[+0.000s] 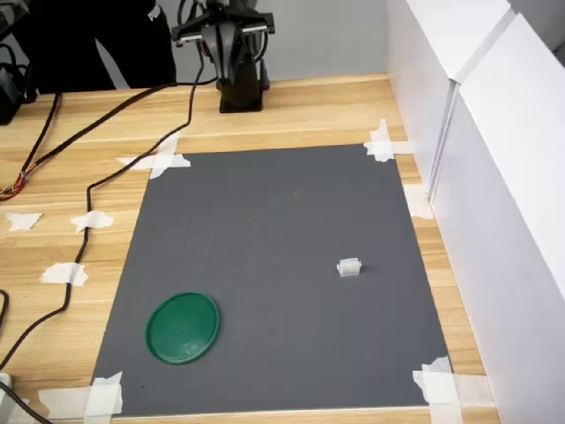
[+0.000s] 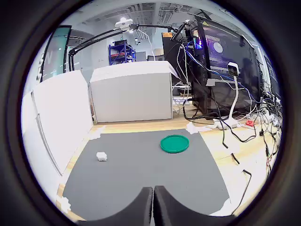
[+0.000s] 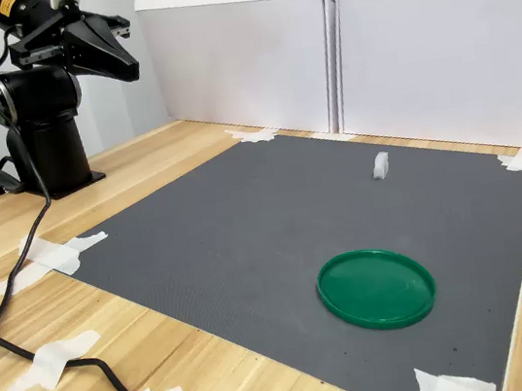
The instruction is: Grasp a white terminal and put it on the green lid.
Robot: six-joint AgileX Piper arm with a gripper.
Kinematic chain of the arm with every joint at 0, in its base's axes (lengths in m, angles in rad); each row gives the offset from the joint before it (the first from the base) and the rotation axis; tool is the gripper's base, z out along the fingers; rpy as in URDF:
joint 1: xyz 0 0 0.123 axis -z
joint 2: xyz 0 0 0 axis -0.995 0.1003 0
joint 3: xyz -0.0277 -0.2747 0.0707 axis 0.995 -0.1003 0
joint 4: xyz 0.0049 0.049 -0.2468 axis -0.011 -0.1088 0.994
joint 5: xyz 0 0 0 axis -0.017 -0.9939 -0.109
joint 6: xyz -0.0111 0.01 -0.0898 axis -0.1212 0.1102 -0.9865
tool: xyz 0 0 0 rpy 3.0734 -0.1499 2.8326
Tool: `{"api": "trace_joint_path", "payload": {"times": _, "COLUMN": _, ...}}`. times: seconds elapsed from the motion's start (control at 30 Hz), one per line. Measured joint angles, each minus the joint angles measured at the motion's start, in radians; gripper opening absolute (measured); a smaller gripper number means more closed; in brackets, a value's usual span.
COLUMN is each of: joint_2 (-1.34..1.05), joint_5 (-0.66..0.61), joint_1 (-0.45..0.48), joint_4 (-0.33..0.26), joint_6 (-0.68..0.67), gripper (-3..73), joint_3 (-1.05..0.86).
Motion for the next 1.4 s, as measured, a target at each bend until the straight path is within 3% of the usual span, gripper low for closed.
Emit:
{"api": "trace_joint_path", "payload": {"times": 0.87, "joint_2": 0.009, "joint_5": 0.000, "joint_1": 0.000, "joint_4": 0.000, "joint_6": 0.000, "gripper": -1.6, "joint_3": 0.000}}
{"api": "trace_joint_path", "payload": {"times": 1.17, "joint_2": 0.197, "joint_5": -0.008, "joint_1": 0.000, "joint_4": -0.002, "joint_6": 0.000, "gripper": -1.6, "joint_3": 0.088}}
{"api": "trace_joint_path", "payload": {"times": 1.4, "joint_2": 0.404, "joint_5": -0.006, "joint_1": 0.000, "joint_4": -0.049, "joint_6": -0.043, "gripper": -1.6, "joint_3": 0.185}}
